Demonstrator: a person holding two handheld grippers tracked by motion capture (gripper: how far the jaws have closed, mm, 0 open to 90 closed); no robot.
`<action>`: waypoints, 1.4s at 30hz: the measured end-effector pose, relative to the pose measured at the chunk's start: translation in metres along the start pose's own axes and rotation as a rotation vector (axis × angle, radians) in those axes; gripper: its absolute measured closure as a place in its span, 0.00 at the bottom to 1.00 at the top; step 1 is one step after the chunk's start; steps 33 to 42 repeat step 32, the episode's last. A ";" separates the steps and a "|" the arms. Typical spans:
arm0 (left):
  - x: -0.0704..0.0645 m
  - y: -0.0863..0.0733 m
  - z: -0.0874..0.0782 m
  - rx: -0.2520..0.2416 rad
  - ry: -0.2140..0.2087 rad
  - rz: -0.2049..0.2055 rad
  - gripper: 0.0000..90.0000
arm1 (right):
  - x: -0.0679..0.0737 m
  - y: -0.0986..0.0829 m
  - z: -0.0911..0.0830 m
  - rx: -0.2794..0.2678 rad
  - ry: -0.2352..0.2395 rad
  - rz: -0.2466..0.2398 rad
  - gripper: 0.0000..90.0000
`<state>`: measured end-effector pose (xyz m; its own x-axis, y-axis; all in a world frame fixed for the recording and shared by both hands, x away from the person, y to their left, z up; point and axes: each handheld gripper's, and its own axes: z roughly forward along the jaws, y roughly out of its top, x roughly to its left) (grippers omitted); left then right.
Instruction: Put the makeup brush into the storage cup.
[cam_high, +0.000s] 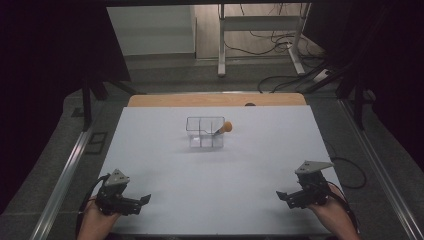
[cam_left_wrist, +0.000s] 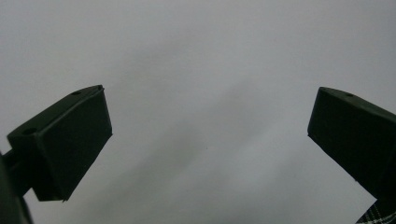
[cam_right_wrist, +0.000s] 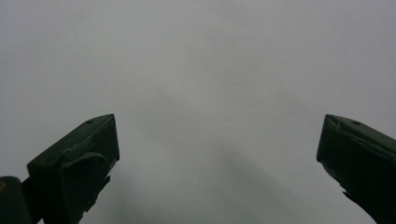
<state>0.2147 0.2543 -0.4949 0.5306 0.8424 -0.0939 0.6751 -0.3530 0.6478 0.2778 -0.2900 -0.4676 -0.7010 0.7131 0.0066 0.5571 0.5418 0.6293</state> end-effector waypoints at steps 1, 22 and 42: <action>0.000 0.000 0.000 0.000 0.000 0.000 0.00 | 0.000 -0.001 -0.001 0.001 0.000 0.002 0.00; 0.000 0.000 0.000 0.002 -0.001 0.000 0.00 | -0.002 -0.020 -0.016 0.012 -0.028 0.027 0.00; 0.000 0.001 0.001 0.005 -0.002 0.000 0.00 | -0.005 -0.028 -0.017 0.037 -0.022 0.053 0.00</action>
